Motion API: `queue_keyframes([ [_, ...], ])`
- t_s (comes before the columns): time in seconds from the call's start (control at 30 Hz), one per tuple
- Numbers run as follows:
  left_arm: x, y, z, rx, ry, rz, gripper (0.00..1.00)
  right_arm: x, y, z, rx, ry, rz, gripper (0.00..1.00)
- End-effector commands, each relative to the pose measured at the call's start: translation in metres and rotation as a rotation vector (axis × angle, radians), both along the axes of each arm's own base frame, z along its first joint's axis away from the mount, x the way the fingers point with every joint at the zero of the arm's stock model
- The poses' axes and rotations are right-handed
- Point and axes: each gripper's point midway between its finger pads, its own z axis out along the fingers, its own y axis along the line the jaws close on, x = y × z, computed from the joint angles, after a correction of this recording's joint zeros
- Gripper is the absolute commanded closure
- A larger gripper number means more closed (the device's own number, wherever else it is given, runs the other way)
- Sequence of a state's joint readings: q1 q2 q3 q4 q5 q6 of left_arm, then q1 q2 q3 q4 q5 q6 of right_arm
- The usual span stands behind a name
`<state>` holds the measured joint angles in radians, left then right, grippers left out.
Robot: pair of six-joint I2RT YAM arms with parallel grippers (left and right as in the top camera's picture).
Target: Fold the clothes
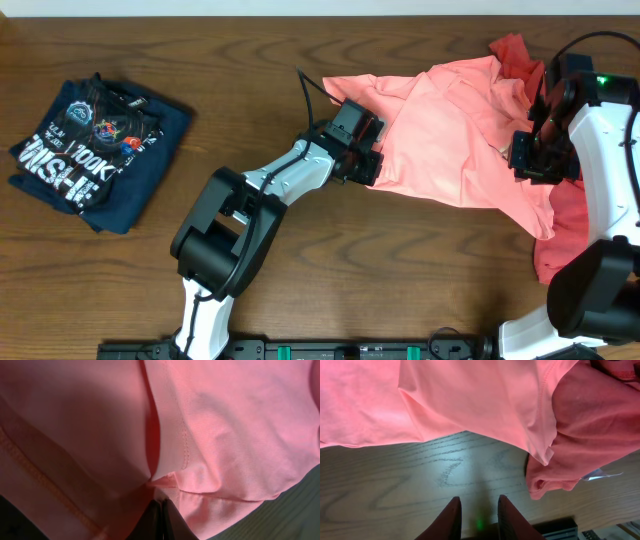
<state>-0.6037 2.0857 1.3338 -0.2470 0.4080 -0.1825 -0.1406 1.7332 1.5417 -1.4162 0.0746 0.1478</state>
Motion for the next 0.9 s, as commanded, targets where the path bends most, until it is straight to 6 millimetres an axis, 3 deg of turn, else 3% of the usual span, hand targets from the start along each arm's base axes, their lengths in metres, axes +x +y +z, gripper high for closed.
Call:
queue_keyframes([
  [0.0,0.006,0.006,0.001,0.011,-0.001,0.014,0.94,0.003,-0.001,0.011,-0.002,-0.039,0.011,0.77],
  [0.1,0.007,0.021,0.028,0.009,0.015,0.058,0.94,0.003,-0.001,0.011,-0.001,-0.039,0.009,0.77],
  [0.2,0.001,0.046,0.070,0.006,0.024,0.099,0.94,-0.001,0.002,0.010,0.021,-0.026,0.006,0.75],
  [0.3,-0.013,0.076,0.106,0.016,0.049,0.154,0.94,-0.011,0.016,0.008,0.093,0.013,0.004,0.75],
  [0.4,-0.033,0.103,0.124,0.052,0.102,0.193,0.94,-0.024,0.021,0.000,0.107,0.067,-0.012,0.76],
  [0.6,-0.060,0.160,0.107,0.299,0.184,0.281,0.94,-0.052,0.042,-0.031,0.180,0.184,-0.007,0.73],
  [0.7,-0.057,0.157,0.102,0.283,0.173,0.279,0.94,-0.063,0.045,-0.052,0.177,0.216,-0.004,0.73],
  [0.8,-0.040,0.146,0.102,0.234,0.096,0.279,0.94,-0.064,0.045,-0.069,0.171,0.206,-0.044,0.73],
  [0.83,-0.033,0.142,0.102,0.213,0.069,0.281,0.85,-0.064,0.046,-0.071,0.171,0.204,-0.049,0.73],
  [0.87,-0.027,0.139,0.103,0.193,0.047,0.280,0.63,-0.064,0.046,-0.072,0.175,0.202,-0.050,0.72],
])
